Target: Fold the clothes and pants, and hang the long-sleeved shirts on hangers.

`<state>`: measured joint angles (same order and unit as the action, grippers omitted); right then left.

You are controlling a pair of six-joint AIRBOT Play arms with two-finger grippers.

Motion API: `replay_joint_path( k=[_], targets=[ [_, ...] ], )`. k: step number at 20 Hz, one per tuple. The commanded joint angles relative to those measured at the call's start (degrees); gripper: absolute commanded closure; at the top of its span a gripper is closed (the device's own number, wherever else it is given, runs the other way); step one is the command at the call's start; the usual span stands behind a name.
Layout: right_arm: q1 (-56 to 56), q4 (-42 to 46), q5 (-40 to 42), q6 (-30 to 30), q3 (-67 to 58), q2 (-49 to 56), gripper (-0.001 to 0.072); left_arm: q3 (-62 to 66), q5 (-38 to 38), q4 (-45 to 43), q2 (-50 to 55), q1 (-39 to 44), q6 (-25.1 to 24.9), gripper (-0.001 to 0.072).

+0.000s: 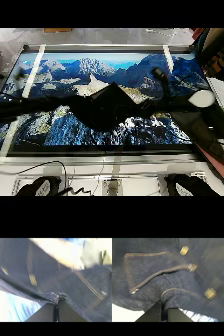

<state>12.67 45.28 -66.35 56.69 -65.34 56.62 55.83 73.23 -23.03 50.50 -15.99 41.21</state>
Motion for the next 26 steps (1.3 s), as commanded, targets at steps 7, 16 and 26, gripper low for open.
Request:
replay_joint_path(
  k=[7,16,26],
  targets=[
    [1.73,-8.63,3.21,11.93,-15.23,-19.02,0.0673,8.15,-34.07,-3.65,-38.97,-1.51,0.76,0.0689],
    [1.73,-7.23,9.75,19.8,-5.92,-8.44,0.0673,-4.42,-23.23,-7.96,-20.85,-0.7,6.78,0.0689],
    [-4.7,6.67,23.41,19.8,1.68,16.9,0.0673,-6.6,-22.29,-0.92,18.67,16.5,2.97,0.0689]
  ],
)
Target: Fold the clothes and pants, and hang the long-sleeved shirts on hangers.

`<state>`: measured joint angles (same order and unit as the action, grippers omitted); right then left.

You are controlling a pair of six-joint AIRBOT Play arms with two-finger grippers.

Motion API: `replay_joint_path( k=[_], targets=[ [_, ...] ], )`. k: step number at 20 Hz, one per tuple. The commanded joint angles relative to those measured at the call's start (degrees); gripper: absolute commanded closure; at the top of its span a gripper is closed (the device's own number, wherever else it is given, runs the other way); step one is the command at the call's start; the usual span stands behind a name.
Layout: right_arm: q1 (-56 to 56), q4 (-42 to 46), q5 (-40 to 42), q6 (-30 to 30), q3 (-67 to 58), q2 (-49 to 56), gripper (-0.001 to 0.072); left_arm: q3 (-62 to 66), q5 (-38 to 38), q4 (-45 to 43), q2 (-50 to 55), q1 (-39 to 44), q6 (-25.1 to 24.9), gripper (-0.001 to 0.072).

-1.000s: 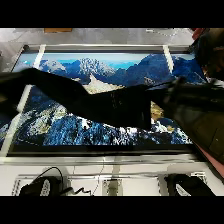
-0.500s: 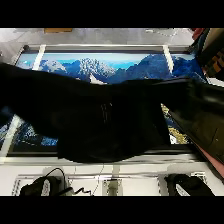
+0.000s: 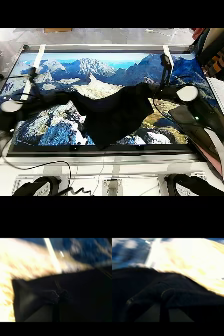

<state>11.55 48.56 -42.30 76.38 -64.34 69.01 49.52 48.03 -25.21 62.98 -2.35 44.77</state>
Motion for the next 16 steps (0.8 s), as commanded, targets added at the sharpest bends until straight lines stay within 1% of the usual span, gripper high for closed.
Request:
replay_joint_path(
  k=[1,3,4,5,6,8,10,12,14,16],
  targets=[
    [-5.97,4.24,-3.32,0.07,0.68,4.35,0.0672,-0.28,5.73,1.27,5.84,2.86,0.66,0.0689],
    [-11.17,6.08,-9.79,-0.07,-0.07,4.28,0.0673,-0.33,11.89,1.25,5.4,3.93,4.09,0.0689],
    [-13.49,7.39,-12.63,-0.79,-0.24,4.28,0.0673,-0.42,13.94,1.22,5.42,5.31,5.07,0.0689],
    [-15.21,8.68,-15.1,-1.57,-0.24,4.37,0.0673,-0.68,14.12,1.25,5.42,7.61,6.69,0.0689],
    [-16.41,10.43,-17.92,-3.37,-0.22,4.59,0.0673,-1.03,13.05,1.22,5.49,10.58,7.82,0.0689],
    [-16.85,14.1,-22.08,-7.08,0.13,5.14,0.0672,-2.4,8.76,1.2,5.92,17.07,8.0,0.0689],
    [-16.85,18.05,-25.07,-7.15,0.22,5.95,0.0672,-3.98,3.78,1.03,7.23,22.14,8.0,0.0689],
    [-16.87,23.54,-25.81,-7.04,0.48,6.8,0.0672,-5.14,-0.63,-1.38,9.53,24.98,8.79,0.0688],
    [-16.87,26.18,-29.03,-6.8,0.48,7.72,0.0673,-5.4,0.22,-2.78,12.28,25.33,13.55,0.0688],
    [-16.87,26.69,-33.51,-6.71,0.55,8.26,0.0673,-5.4,2.4,-3.1,14.49,25.16,13.99,0.0687]
  ],
)
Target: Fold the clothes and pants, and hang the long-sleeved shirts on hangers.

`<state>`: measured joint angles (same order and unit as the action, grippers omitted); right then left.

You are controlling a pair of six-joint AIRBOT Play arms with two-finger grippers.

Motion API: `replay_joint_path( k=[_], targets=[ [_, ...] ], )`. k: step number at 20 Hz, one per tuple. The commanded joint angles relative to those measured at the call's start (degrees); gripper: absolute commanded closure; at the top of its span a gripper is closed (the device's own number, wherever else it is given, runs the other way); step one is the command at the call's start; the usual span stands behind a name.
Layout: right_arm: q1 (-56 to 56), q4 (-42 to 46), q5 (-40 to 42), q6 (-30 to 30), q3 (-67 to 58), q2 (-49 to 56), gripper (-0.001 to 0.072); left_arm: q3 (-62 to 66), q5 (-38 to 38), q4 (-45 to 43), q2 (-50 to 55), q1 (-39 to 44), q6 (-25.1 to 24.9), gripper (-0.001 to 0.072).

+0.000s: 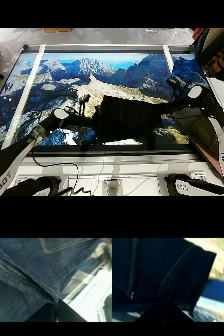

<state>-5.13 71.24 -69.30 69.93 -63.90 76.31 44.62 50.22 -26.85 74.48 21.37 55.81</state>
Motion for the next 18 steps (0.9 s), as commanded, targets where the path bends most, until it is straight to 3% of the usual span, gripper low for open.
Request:
replay_joint_path(
  k=[1,3,4,6,7,10,12,13,15,18],
  targets=[
    [-0.2,4.0,-8.15,-0.13,0.31,0.96,0.0673,-0.5,0.35,-1.44,3.76,1.4,2.95,0.0684],
    [-0.2,4.63,-12.28,-0.13,0.46,0.98,0.0672,-0.5,0.35,-1.42,4.83,1.4,2.95,0.0671],
    [-0.2,5.53,-12.81,-0.15,0.46,0.98,0.0658,-0.5,0.35,-1.44,5.01,1.4,2.95,0.0548],
    [-0.2,7.28,-12.2,-0.13,0.46,0.98,0.022,-0.48,0.35,-1.38,5.05,1.4,2.95,0.0094],
    [-0.2,8.79,-11.04,-0.22,0.46,0.98,0.0207,-0.48,0.35,-1.38,5.05,1.4,2.95,0.0014],
    [-2.58,15.98,-5.25,4.66,0.44,0.98,0.0207,-0.48,0.33,-1.4,5.05,1.4,2.95,0.0015],
    [-7.45,14.01,-4.55,7.23,0.44,0.98,0.021,-0.48,0.35,-1.38,5.05,1.4,2.95,0.0015],
    [-10.62,11.98,-4.66,7.19,0.46,0.98,0.0266,-0.48,0.33,-1.4,5.05,1.4,2.95,0.0015],
    [-17.31,3.65,-5.86,5.4,0.52,0.98,0.0285,-0.48,0.31,-1.4,5.05,1.4,2.93,0.0015],
    [-25.38,-19.21,-11.1,-4.0,4.31,0.98,0.0283,-0.48,0.11,-1.42,5.05,1.4,2.91,0.0015]
  ],
)
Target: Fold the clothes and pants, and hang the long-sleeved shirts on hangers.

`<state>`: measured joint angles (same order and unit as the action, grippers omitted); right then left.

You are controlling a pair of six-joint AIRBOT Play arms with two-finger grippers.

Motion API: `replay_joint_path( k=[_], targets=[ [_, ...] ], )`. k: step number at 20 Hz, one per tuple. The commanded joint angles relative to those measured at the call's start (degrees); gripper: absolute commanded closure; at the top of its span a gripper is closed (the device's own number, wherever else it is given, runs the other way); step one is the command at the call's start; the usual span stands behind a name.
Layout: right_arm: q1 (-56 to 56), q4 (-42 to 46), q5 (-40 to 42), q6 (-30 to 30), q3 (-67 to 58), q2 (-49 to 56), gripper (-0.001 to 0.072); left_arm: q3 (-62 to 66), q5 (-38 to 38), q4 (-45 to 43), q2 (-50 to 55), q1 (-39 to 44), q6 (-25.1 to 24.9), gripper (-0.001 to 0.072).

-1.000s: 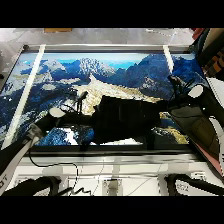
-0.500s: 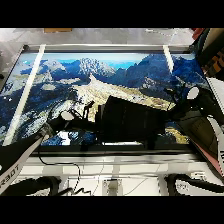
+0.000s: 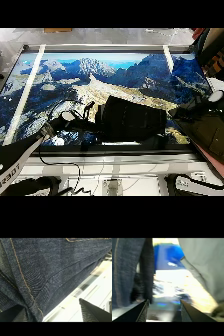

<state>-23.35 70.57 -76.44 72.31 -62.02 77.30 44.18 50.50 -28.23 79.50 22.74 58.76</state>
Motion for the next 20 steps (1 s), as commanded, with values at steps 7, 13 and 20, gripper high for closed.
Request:
replay_joint_path(
  k=[7,13,20],
  targets=[
    [-0.22,-16.63,8.63,-9.49,9.64,0.0,0.0092,-0.04,-0.17,-0.07,0.07,0.02,-1.11,0.0016],
    [3.72,-7.63,15.19,-1.38,9.64,4.0,0.0101,-0.04,-0.2,-0.17,0.07,0.02,-1.14,0.0016],
    [3.78,-29.64,8.92,-17.25,9.64,15.65,0.0153,-0.04,-0.83,-0.33,0.07,0.0,-1.14,0.0016]
  ],
)
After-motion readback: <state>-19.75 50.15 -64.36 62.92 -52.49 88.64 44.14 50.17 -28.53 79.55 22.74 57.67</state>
